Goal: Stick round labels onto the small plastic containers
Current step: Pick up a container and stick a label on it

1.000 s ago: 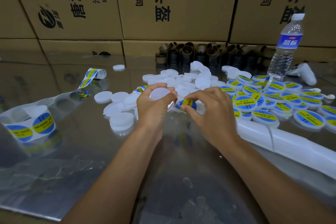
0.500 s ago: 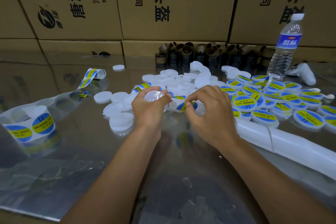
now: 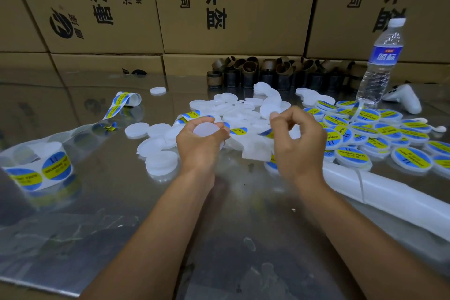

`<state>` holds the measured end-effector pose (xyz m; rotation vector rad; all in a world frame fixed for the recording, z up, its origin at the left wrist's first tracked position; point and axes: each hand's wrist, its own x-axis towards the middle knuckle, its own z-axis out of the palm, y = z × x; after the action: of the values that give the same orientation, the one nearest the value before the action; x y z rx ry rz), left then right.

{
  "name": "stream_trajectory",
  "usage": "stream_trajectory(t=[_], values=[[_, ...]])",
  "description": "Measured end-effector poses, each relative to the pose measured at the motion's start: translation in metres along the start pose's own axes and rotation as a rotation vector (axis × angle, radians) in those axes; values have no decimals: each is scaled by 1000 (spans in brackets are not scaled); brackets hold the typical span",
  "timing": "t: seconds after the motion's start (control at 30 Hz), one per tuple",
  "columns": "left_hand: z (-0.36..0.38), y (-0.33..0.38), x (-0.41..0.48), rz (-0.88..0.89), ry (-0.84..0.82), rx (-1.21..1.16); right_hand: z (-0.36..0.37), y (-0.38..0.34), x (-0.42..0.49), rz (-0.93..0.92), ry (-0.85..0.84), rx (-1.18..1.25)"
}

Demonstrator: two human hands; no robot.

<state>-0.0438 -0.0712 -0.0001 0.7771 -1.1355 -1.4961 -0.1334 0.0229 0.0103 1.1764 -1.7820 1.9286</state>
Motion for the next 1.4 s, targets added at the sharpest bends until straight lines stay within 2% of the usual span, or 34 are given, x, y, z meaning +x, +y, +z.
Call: stream_trajectory(t=[0.13,0.3,0.4,0.5,0.63,0.8,0.9,1.03,1.4], values=[[1,1,-1,42,-27,26,-1,-5,7,261,-14,370],[4,6,-5,73,-47,-1,0,-6,12,628,-188,734],[3,9,-5,-6,-58,-152,-2,-6,12,758,-278,889],[5,10,-3,-96,-144,-272,-3,-4,10,823,-280,993],[7,11,-2,-197,-249,-336,-3,-3,8,815,-324,946],[7,11,-4,-278,-397,-313,1,-5,2,705,-474,767],[6,12,-3,-319,-454,-372,4,-7,-2,658,-503,675],[6,10,-3,-305,-481,-366,3,-7,-2,648,-488,535],[9,7,-2,-249,-483,-360,7,-4,-2,646,-307,424]])
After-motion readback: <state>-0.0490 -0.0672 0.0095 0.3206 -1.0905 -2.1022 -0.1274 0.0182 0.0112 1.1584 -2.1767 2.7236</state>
